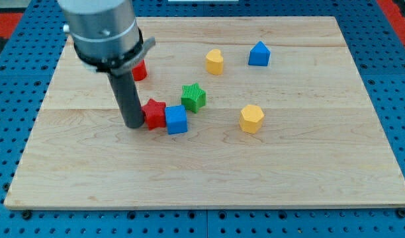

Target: Move blue cube to the bottom of the green star

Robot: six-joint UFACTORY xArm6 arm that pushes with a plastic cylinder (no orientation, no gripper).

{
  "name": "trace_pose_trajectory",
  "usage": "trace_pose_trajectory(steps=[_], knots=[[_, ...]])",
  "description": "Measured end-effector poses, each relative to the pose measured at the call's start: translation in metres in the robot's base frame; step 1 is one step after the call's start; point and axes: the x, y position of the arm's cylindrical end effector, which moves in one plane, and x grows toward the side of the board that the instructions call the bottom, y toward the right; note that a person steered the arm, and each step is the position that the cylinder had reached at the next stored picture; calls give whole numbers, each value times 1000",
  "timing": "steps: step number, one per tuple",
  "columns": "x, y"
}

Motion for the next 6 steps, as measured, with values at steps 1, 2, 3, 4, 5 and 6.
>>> trace_pose_trajectory(steps=[1, 2, 3, 4, 5, 6], knots=[[-44, -5], [-63, -15], [-86, -44], [-93, -51], [-96, -52], [-74, -51]])
